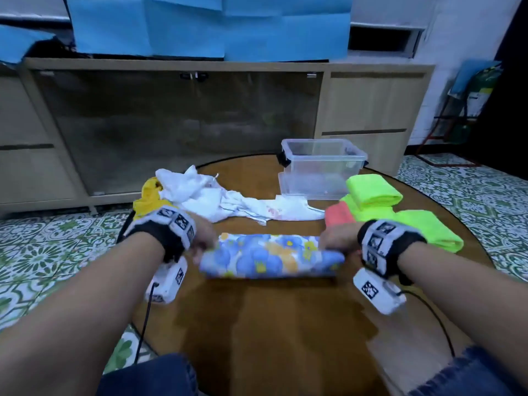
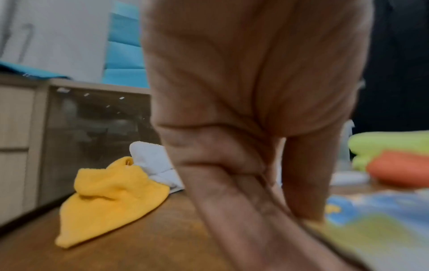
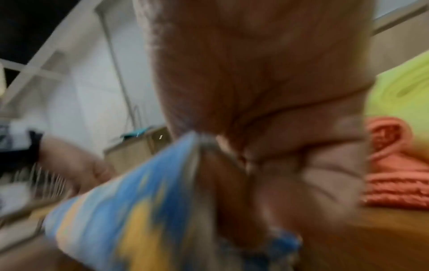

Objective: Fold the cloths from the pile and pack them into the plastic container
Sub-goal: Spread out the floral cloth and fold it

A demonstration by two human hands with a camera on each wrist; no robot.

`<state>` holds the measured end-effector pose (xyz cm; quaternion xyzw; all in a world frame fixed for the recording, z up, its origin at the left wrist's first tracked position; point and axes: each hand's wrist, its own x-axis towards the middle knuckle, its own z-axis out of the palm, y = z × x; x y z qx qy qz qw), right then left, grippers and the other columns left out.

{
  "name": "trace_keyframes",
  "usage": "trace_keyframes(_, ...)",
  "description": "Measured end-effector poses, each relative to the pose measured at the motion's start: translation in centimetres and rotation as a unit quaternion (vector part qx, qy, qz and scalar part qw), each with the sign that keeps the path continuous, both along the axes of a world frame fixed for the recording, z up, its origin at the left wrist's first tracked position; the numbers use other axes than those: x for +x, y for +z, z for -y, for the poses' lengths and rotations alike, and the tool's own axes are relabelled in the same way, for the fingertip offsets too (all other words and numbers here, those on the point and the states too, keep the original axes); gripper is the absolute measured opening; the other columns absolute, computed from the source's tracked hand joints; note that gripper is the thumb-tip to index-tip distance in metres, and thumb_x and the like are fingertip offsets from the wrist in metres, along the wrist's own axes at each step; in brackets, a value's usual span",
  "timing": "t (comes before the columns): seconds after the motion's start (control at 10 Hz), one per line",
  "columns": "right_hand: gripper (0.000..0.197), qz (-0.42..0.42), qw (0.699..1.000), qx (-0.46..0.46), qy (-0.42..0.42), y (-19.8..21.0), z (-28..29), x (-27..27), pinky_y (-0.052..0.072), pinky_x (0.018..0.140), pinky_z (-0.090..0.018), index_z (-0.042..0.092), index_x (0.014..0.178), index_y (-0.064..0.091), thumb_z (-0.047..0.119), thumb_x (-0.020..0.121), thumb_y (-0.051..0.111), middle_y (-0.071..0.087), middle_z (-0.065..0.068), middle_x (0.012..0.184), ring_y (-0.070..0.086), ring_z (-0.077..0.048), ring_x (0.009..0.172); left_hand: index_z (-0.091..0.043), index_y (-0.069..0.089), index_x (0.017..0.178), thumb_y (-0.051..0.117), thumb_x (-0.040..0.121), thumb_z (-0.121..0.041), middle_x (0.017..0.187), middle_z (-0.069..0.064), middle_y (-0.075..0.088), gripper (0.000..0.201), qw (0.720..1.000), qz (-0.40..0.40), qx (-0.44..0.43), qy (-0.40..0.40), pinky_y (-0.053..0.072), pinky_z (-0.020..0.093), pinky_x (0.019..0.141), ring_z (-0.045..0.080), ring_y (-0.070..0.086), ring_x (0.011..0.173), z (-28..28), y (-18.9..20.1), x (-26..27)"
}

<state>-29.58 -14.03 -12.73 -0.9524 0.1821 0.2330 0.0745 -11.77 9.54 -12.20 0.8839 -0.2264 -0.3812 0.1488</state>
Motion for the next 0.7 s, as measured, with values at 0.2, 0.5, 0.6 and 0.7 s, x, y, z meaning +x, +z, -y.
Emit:
trace_keyframes(0.2, 0.007, 0.023, 0.999, -0.043, -0.017, 0.2, -1.3, 0.7, 0.04, 0.045, -0.014, 0.012, 0.09, 0.056, 0.015, 0.09, 0.05, 0.061, 0.005, 0.051, 0.057, -0.004, 0.049, -0.015, 0.056, 0.081, 0.054, 0.093, -0.01, 0.064, 0.001, 0.054, 0.013, 0.969, 0.154, 0.151, -0.123, 0.042, 0.022, 0.053, 0.01, 0.049, 0.049, 0.3, -2.0, 1.5)
trace_keyframes(0.5, 0.033, 0.09, 0.989, -0.109, 0.05, -2.3, 0.4, 3.2, 0.039, 0.063, -0.028, 0.004, 0.124, 0.046, -0.001, 0.092, 0.038, 0.057, -0.013, 0.107, 0.055, -0.027, 0.096, -0.011, 0.037, 0.14, 0.042, 0.098, -0.016, 0.14, 0.01, 0.044, 0.043, 0.937, 0.284, 0.065, -0.193, 0.04, 0.033, 0.095, 0.026, 0.047, 0.123, 4.1, -3.4, 1.2)
trace_keyframes(0.6, 0.031, 0.08, 0.99, -0.1, 0.063, -3.3, 0.5, 3.6, 0.047, 0.086, -0.035, 0.005, 0.122, 0.048, 0.01, 0.092, 0.048, 0.056, -0.016, 0.121, 0.054, -0.03, 0.11, -0.015, 0.039, 0.138, 0.046, 0.095, -0.019, 0.136, 0.011, 0.045, 0.044, 0.927, 0.293, 0.084, -0.217, 0.042, 0.035, 0.093, 0.028, 0.049, 0.119, 4.6, -4.1, 1.1)
trace_keyframes(0.7, 0.039, 0.084, 0.989, -0.105, 0.055, -3.0, 0.7, 3.5, 0.049, 0.087, -0.036, 0.007, 0.124, 0.052, 0.017, 0.087, 0.058, 0.059, -0.013, 0.12, 0.056, -0.029, 0.109, -0.012, 0.052, 0.116, 0.051, 0.093, -0.023, 0.108, 0.008, 0.058, 0.025, 0.928, 0.298, 0.092, -0.204, 0.045, 0.03, 0.074, 0.026, 0.056, 0.097, 4.5, -3.5, 0.8)
